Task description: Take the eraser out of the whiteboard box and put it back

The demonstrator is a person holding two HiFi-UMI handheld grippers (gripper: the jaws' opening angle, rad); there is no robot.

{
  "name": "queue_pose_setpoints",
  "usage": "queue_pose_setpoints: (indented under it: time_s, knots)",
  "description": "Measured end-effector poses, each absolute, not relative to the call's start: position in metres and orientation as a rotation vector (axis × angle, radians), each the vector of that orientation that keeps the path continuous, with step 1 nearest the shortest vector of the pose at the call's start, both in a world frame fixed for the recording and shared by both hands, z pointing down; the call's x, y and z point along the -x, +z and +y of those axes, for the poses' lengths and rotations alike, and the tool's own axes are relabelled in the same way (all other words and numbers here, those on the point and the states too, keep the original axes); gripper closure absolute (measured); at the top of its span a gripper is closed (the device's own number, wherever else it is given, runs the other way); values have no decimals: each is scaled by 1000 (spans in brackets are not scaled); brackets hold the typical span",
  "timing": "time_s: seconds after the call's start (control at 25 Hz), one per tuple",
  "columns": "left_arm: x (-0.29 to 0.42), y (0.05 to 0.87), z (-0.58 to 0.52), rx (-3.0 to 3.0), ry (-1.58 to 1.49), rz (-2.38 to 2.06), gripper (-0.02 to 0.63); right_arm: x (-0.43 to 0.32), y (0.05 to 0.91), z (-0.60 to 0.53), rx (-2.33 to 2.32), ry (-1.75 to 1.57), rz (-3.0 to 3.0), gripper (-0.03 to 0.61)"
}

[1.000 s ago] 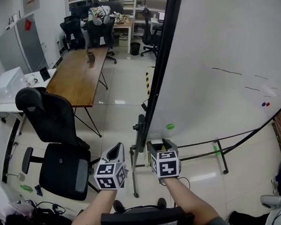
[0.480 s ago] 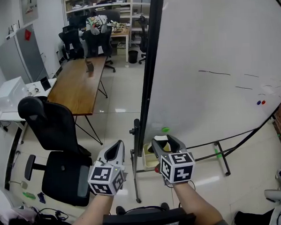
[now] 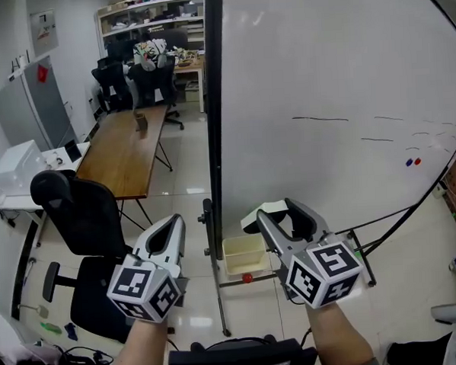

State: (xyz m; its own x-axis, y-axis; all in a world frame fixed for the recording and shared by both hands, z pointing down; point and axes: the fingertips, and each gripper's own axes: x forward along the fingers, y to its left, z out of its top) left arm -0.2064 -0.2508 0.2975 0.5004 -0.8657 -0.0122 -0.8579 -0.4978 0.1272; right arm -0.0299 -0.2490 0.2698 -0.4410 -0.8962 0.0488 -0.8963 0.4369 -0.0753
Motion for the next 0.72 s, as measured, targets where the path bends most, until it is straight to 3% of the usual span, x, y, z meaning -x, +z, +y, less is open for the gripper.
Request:
queue_pose_setpoints:
  time_s: [0.28,0.72]
  knots:
    - [189,259,-214,-2760,-153,-1377,581,24,239,-218,-1534,68,-2794,305]
    - [189,262,-210,-2779,-88,-1396,583,27,234,-211,-1481,47,-2822,306]
